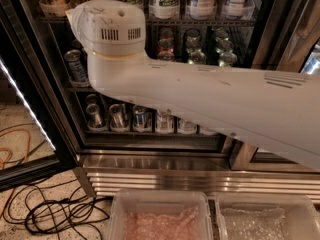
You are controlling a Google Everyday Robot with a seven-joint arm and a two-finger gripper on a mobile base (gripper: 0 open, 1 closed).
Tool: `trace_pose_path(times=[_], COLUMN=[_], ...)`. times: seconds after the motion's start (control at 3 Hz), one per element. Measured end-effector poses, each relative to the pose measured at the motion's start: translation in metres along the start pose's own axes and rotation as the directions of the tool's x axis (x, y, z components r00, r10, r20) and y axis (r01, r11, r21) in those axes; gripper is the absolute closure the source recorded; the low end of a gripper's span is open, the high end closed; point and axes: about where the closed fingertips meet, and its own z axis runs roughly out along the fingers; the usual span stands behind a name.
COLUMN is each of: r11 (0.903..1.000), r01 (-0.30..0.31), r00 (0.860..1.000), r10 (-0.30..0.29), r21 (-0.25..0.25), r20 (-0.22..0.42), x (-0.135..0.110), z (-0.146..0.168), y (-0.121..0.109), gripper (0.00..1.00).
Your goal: Pick orange can from top shelf of fridge
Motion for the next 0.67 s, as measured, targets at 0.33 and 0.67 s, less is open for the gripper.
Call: trace_pose_path(times=[0.33, 0.67], r11=[0.9949, 0.9866], r01=[0.073, 0.100], r00=[0.994, 0.990], r10=[-0.078, -0.111], r21=[0.070, 0.129], r20=[0.071, 0.087], x=[-0.022, -0.026], z=[0.013, 0.024], y=[-0.013, -0.022], gripper=[0.34, 0.39])
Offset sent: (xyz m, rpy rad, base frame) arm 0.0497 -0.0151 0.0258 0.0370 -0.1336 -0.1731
